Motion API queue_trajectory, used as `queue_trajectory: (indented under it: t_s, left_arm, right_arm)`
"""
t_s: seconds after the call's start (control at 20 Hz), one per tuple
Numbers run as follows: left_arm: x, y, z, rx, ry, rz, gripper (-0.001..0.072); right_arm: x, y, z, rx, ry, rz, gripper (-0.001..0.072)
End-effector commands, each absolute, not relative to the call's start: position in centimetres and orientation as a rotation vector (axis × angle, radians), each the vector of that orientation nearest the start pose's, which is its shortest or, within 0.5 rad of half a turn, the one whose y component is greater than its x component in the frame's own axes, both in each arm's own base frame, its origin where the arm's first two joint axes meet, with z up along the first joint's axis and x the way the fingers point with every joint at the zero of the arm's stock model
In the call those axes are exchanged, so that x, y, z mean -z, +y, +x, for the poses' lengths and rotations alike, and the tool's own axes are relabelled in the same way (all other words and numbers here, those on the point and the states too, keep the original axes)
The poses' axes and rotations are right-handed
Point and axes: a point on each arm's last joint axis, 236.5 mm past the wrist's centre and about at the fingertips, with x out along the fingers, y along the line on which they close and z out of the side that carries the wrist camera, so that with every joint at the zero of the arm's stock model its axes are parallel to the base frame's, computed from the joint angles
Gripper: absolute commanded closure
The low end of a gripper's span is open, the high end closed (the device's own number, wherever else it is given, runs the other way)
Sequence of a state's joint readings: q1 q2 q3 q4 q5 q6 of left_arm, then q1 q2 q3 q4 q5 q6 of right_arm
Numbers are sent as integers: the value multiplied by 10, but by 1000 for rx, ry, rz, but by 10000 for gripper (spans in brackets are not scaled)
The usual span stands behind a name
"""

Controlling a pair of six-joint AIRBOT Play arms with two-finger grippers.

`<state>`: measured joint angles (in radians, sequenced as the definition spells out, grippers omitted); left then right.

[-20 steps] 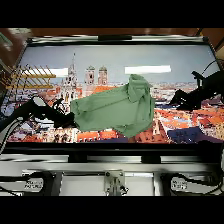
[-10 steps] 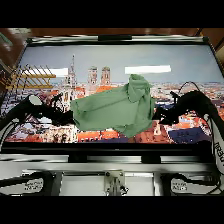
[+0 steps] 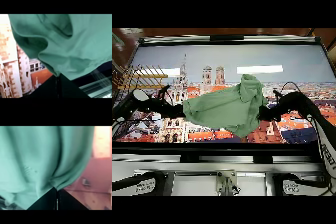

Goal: Fold the shirts.

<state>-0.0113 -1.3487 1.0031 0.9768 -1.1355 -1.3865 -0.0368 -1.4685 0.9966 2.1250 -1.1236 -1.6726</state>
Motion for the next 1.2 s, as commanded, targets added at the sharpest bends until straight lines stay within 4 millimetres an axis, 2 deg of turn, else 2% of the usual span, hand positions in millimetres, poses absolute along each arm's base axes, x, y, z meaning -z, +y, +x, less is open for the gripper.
queue_trajectory:
  t_s: [0.0,0.05,0.15,0.25,0.3,0.35,0.4,0.45,0.5,0.55,0.65,0.75,0.85,0.95,1.0,1.05,1.15]
  left_arm:
    - [-50,-121,393,428,1158,-353,677]
    - [-95,-120,407,442,1043,-319,677]
    - [-210,-119,418,469,771,-247,677]
    - [-332,-118,398,494,485,-162,676]
    - [-389,-116,378,490,344,-122,676]
    - [-438,-110,354,472,219,-80,676]
    - [-474,-103,331,444,124,-43,676]
    - [-501,-93,308,399,52,-30,676]
    - [-518,-83,289,355,9,-44,676]
    - [-527,-74,272,318,-21,-52,676]
    - [-529,-66,247,281,-21,-43,676]
    - [-516,-67,236,288,33,-28,676]
    - [-492,-64,236,274,130,-8,676]
    - [-466,-50,248,215,221,12,676]
    - [-452,-39,258,170,261,23,676]
    - [-435,-29,270,130,309,35,676]
    - [-387,-12,299,61,444,60,676]
  right_arm:
    - [-5,100,380,-349,1264,401,649]
    - [-53,96,392,-372,1134,323,649]
    - [-162,83,405,-362,850,188,649]
    - [-284,68,396,-311,528,84,649]
    - [-342,62,382,-284,370,49,649]
    - [-400,56,361,-257,208,21,649]
    - [-446,51,338,-232,70,1,649]
    - [-486,46,311,-208,-55,-15,649]
    - [-514,43,288,-190,-145,-26,649]
    - [-535,43,265,-185,-216,-29,649]
    - [-555,43,235,-186,-285,-19,649]
    - [-560,44,221,-188,-306,-13,649]
    - [-557,43,220,-180,-292,-19,649]
    - [-546,33,234,-142,-242,-19,649]
    - [-534,26,248,-110,-193,-23,649]
    - [-518,19,265,-83,-123,-29,649]
    - [-461,12,306,-59,100,-15,649]
